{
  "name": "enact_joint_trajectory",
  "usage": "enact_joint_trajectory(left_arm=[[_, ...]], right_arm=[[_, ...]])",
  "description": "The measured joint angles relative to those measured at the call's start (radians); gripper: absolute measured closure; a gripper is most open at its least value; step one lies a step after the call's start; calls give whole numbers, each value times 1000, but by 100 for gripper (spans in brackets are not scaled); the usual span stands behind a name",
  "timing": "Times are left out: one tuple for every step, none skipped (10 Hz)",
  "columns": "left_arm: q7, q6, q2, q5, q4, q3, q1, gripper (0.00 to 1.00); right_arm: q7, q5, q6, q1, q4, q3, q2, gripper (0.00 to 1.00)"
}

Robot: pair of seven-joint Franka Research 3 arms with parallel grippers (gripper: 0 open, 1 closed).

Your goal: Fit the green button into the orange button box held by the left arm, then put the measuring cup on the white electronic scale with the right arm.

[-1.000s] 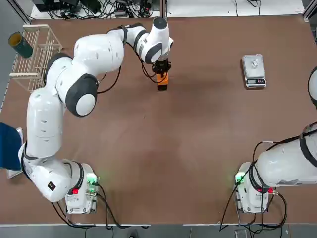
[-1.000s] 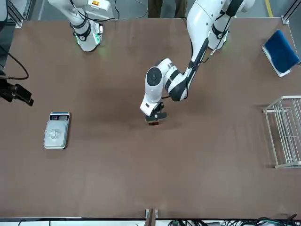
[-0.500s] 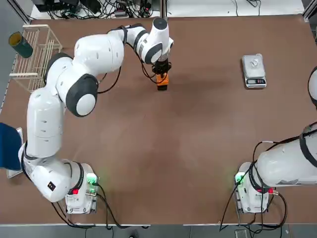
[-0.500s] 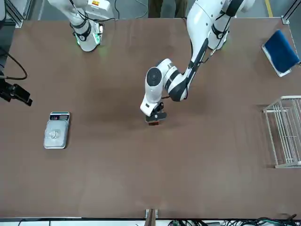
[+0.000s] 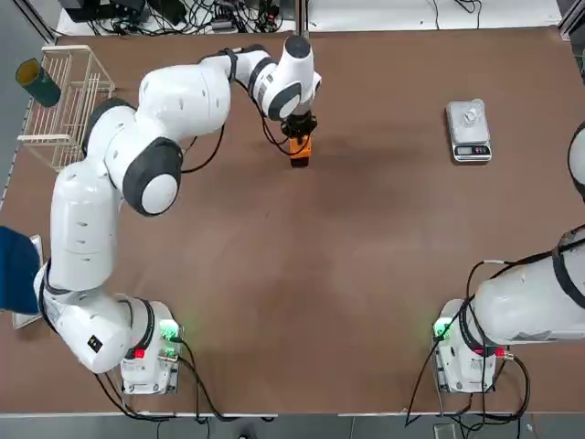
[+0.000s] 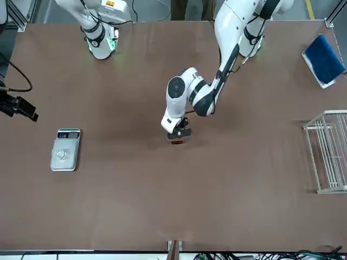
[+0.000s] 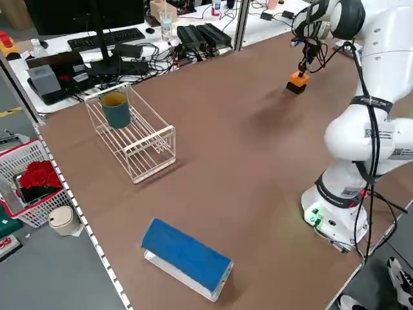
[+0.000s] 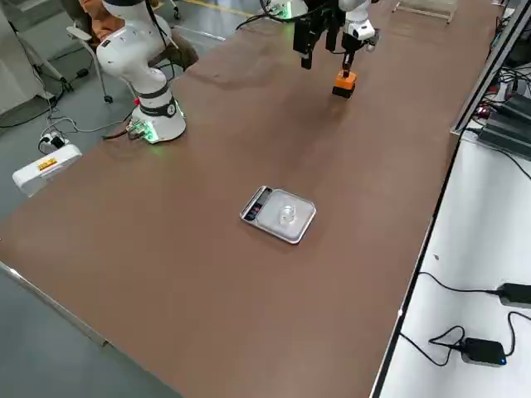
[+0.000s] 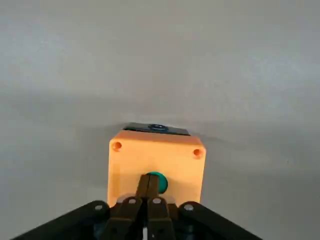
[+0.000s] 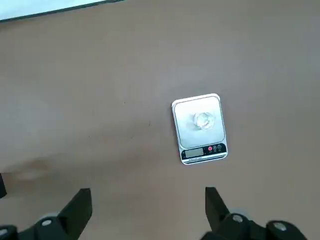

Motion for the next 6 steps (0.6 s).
enact_joint_trajectory(left_arm=[[0, 0, 0, 0, 0, 0, 0, 99], [0, 0, 0, 0, 0, 0, 0, 99], [0, 0, 0, 0, 0, 0, 0, 99], [0, 3, 0, 0, 0, 0, 0, 99], [0, 6, 0, 0, 0, 0, 1, 99], [0, 9, 1, 0, 0, 0, 2, 99]], right_arm=[[0, 0, -4, 1, 0, 0, 1, 0], [0, 0, -15, 2, 0, 0, 2, 0], [0, 0, -21, 2, 0, 0, 3, 0], [0, 0, -23, 3, 0, 0, 4, 0], [0, 0, -23, 3, 0, 0, 5, 0], [0, 0, -23, 2, 0, -1, 5, 0]])
